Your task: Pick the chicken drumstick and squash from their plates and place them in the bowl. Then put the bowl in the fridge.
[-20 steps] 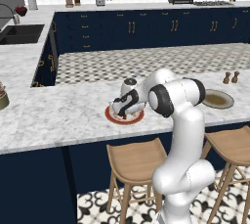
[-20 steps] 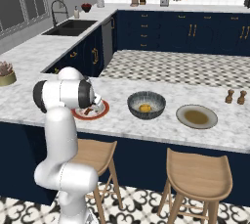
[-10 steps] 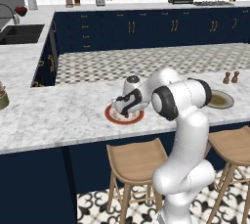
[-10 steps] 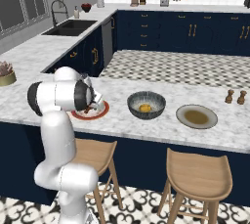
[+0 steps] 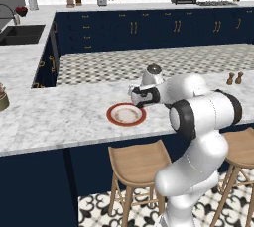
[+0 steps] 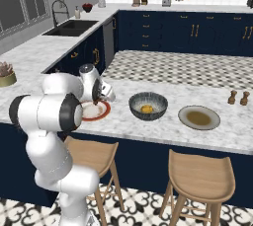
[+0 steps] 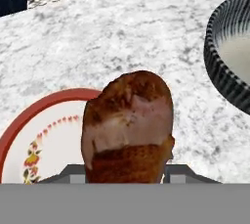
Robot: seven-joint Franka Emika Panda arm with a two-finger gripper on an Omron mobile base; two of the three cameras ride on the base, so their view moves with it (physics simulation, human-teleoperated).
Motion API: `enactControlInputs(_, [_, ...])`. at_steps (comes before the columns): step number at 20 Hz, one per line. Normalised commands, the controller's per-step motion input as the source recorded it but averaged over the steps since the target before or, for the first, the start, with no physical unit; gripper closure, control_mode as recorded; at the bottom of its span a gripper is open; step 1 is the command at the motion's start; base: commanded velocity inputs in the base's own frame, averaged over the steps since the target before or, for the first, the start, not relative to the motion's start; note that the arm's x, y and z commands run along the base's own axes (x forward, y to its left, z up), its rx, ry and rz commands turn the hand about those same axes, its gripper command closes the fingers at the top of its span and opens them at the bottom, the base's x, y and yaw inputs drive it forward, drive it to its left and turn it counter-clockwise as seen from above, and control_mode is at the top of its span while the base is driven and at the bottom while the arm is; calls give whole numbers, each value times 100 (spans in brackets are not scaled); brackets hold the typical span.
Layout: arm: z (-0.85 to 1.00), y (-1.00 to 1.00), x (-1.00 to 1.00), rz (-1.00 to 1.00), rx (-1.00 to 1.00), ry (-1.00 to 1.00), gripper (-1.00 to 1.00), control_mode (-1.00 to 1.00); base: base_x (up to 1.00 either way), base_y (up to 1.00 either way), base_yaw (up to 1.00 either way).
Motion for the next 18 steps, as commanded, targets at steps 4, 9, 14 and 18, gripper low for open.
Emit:
enactControlInputs(4, [100,-77,-21,-1,0,-4,100,-100,0,0,0])
enactControlInputs(9, [44,-91,-1,-12,7,13,100,-100,0,0,0])
enactControlInputs(14, [-18,-77,1,-14,3,13,100,-100,0,0,0])
enactControlInputs(18, [-38,-49,14,-9,0,21,100,-100,0,0,0])
